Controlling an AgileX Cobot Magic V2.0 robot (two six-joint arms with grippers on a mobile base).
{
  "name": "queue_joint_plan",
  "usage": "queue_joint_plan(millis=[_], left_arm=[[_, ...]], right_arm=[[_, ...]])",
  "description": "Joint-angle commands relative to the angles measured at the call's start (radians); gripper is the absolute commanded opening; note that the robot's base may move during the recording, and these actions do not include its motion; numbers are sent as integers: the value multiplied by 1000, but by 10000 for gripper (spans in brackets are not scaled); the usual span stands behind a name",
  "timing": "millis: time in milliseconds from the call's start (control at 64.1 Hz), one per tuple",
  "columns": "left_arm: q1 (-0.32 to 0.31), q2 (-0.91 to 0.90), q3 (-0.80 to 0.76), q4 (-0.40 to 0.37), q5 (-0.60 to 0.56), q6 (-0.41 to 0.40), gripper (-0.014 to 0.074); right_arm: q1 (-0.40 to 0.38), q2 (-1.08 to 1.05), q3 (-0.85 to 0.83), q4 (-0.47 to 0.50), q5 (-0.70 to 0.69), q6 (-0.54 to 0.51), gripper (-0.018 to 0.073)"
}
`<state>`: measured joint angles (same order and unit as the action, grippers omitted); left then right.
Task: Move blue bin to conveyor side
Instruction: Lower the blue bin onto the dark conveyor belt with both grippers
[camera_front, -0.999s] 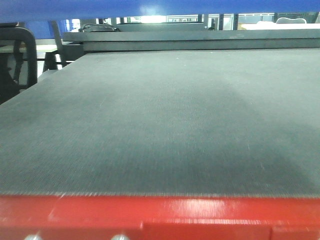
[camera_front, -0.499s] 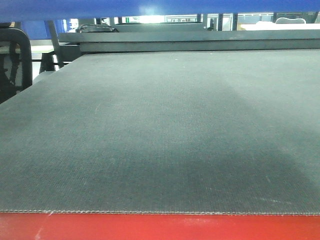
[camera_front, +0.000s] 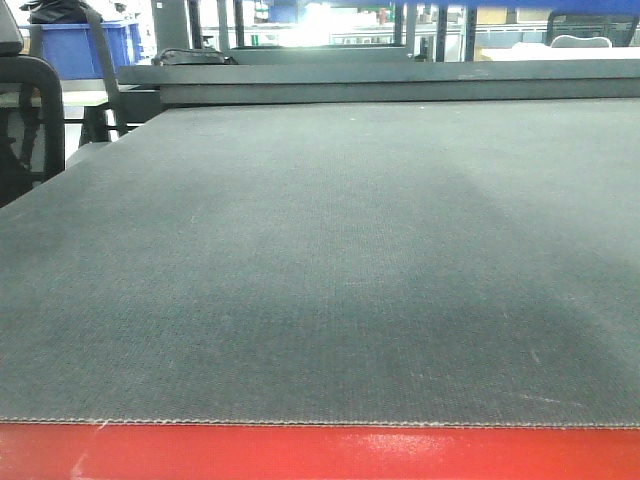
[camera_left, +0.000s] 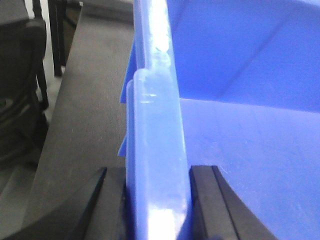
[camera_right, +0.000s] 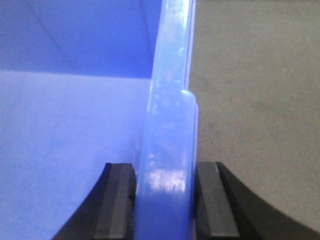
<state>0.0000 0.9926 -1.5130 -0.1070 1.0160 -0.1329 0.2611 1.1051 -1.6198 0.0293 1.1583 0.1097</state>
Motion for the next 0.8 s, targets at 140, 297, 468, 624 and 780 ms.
queue_joint_plan(millis=[140,297,468,624,780], left_arm=[[5,-20,-14,41,-130,10,-20],[5,-20,-14,39,-130,10,-20],[5,10,-14,39,-68,10,-20],[5,87,-14,31,-18,10,-20],[5,174,19,24,-27,11,-20]], right_arm=[[-7,-21,-13,-76,-96,-20,-88],[-7,-21,-13,-76,-91,-20,-88],[-7,11,-4,-76,-60,-20,-88],[-7,72,18,-76,-34,-20,-88],[-7,113,101,-90,-84,-20,-88]])
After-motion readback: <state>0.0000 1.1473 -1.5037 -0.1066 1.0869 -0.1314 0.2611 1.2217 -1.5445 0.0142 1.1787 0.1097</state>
